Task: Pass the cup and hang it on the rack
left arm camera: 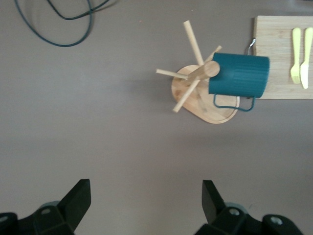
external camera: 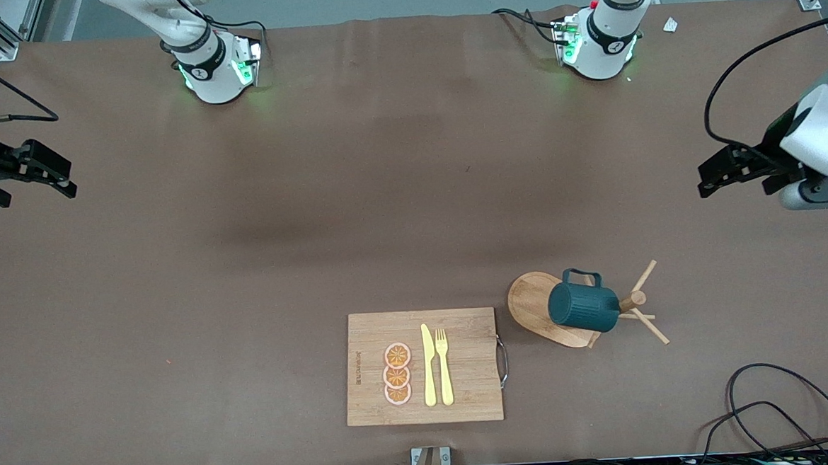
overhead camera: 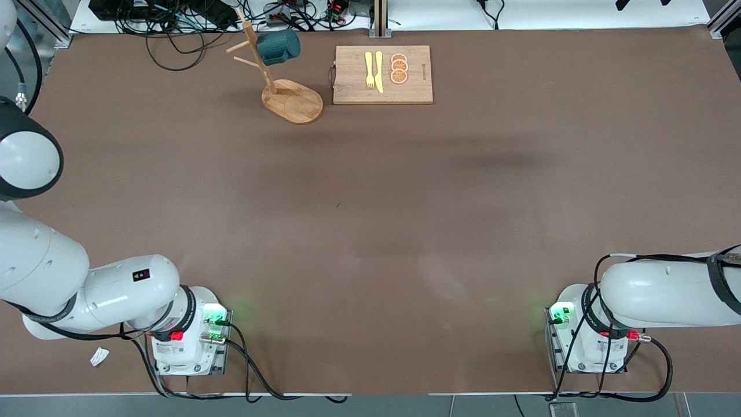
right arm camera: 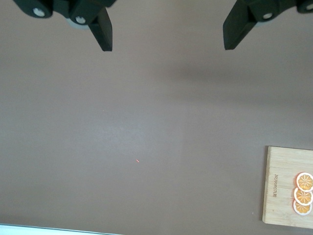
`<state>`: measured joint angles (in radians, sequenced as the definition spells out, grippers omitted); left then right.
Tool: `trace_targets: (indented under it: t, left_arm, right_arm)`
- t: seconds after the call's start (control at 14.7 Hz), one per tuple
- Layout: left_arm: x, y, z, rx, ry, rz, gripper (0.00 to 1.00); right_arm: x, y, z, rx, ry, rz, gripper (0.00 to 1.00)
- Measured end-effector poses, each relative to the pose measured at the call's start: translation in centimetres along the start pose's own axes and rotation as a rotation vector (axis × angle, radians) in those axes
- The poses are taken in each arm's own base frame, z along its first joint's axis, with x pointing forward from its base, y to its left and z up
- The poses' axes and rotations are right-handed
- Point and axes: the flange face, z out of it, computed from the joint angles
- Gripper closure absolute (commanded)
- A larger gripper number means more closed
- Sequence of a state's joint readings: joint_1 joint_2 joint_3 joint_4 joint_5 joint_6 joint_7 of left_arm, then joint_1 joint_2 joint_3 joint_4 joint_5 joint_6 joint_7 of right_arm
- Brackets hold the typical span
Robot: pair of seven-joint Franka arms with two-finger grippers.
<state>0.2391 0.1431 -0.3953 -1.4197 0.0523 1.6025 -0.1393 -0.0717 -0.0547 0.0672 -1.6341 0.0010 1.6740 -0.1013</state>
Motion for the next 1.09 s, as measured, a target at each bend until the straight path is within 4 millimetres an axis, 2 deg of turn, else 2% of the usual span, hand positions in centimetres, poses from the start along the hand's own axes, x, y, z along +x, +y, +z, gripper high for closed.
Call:
trace_targets:
  t: [0.34,0.54,0.75,0.95,1.09]
  left_arm:
    - [-2.4,-0.7,-3.1,0.034,-0.002,-0.004,0.00]
    - [-3.9,-0.8,-4.0,0.043,0.000,-0.009,0.00]
    - [-4.7,-0.9,-3.5,0.046,-0.006,-0.010,0.00]
    - [-4.7,-0.8,-2.0,0.035,-0.015,0.010,0.00]
    - [-4.6,-0.8,-1.8,0.025,-0.011,0.033,0.00]
  right_arm:
    - [0.0,0.0,0.0,0.000,0.000,0.000,0.00]
    - [0.0,0.0,0.0,0.000,0.000,0.000,0.00]
    - [0.0,0.0,0.0,0.000,0.000,-0.002,0.00]
    - [0.0,0.0,0.0,0.000,0.000,-0.009,0.00]
    - [0.0,0.0,0.0,0.000,0.000,-0.009,0.00]
